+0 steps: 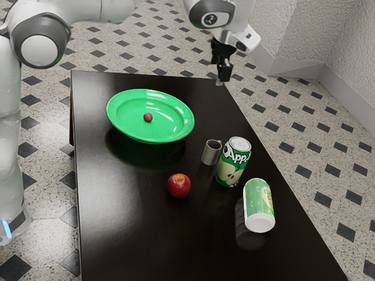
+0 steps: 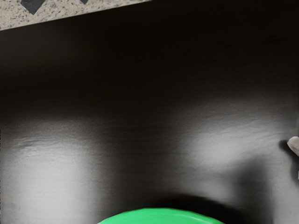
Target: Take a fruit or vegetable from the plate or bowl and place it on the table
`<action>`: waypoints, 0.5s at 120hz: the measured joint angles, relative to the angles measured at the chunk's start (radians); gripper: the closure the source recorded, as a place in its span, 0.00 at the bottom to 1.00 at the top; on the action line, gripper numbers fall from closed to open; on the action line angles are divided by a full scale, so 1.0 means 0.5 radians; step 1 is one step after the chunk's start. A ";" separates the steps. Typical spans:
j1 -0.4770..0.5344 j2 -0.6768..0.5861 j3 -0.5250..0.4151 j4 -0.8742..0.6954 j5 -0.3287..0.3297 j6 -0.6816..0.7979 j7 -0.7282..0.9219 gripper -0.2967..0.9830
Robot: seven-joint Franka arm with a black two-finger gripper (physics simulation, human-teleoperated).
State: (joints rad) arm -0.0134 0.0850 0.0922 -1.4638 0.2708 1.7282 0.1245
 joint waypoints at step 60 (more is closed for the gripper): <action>-0.138 -0.024 -0.030 -0.008 -0.062 -0.017 0.061 0.23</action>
State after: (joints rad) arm -0.0825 0.0730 0.0774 -1.4681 0.2399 1.7197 0.1551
